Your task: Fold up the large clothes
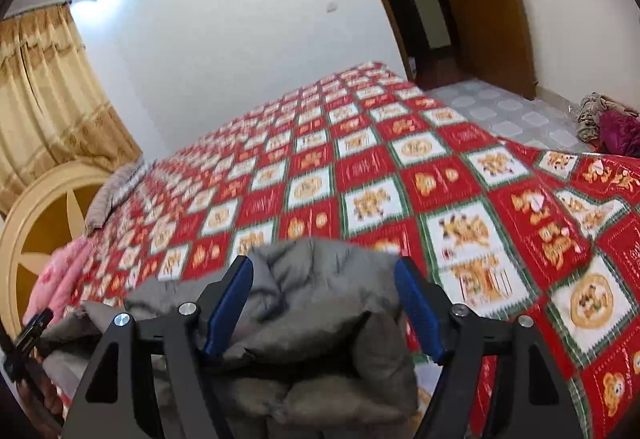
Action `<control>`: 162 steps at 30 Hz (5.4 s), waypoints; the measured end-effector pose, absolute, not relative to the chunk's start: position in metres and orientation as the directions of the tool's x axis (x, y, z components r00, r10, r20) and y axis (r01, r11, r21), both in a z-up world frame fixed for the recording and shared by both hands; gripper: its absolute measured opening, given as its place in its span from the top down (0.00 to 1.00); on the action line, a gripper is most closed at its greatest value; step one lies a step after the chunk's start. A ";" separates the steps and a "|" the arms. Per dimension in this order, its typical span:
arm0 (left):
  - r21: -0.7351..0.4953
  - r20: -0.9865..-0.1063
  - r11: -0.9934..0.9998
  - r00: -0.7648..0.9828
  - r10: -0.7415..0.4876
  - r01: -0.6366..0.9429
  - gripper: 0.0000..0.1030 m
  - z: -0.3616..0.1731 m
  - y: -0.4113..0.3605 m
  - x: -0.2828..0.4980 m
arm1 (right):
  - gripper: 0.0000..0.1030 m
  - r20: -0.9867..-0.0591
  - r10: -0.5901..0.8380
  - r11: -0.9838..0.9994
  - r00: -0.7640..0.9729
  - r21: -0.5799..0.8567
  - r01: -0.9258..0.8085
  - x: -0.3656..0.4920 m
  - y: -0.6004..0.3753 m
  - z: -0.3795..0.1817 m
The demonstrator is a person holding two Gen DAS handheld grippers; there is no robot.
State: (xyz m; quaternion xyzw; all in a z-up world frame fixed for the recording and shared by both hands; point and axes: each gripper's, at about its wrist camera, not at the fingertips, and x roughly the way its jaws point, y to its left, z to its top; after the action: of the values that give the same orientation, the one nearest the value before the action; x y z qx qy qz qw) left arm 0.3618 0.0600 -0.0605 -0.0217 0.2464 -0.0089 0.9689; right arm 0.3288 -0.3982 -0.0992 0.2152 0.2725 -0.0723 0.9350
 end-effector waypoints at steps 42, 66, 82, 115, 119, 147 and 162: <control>0.247 -0.663 0.968 0.735 0.144 0.033 0.00 -0.168 -0.101 0.437 | 0.18 -0.699 -0.051 0.988 0.713 0.067 0.136 0.385 -0.270 -0.181; 0.246 -0.697 0.968 0.703 0.143 0.047 0.00 -0.182 -0.105 0.448 | 0.11 -0.759 -0.043 0.987 0.650 0.068 0.144 0.409 -0.273 -0.199; 0.247 -0.697 0.968 0.702 0.144 0.047 0.00 -0.183 -0.105 0.448 | 0.08 -0.782 -0.085 0.989 0.618 0.010 0.148 0.416 -0.266 -0.205; 0.146 -0.676 0.989 0.732 0.083 0.023 0.00 -0.117 -0.005 0.369 | 0.06 -0.749 -0.146 0.977 0.646 -0.007 0.213 0.399 -0.256 -0.154; 0.076 -0.746 0.997 0.664 0.057 0.000 0.00 -0.143 0.031 0.355 | 0.06 -0.742 -0.094 0.991 0.663 -0.005 0.135 0.412 -0.223 -0.140; -0.096 -0.789 0.984 0.592 -0.166 0.148 0.45 -0.190 0.013 0.347 | 0.01 -0.801 -0.171 0.985 0.573 -0.128 0.114 0.360 -0.196 -0.179; -0.148 -0.748 0.972 0.622 -0.231 0.183 0.74 -0.183 0.020 0.331 | 0.01 -0.775 -0.200 0.980 0.599 -0.171 0.106 0.282 -0.184 -0.174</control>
State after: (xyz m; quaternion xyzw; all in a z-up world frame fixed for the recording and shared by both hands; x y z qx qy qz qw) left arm 0.3305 0.0204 -0.1826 -0.0286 0.4195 -0.1152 0.9000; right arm 0.2824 -0.1839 -0.1744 -0.0534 0.4393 -0.0857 0.8926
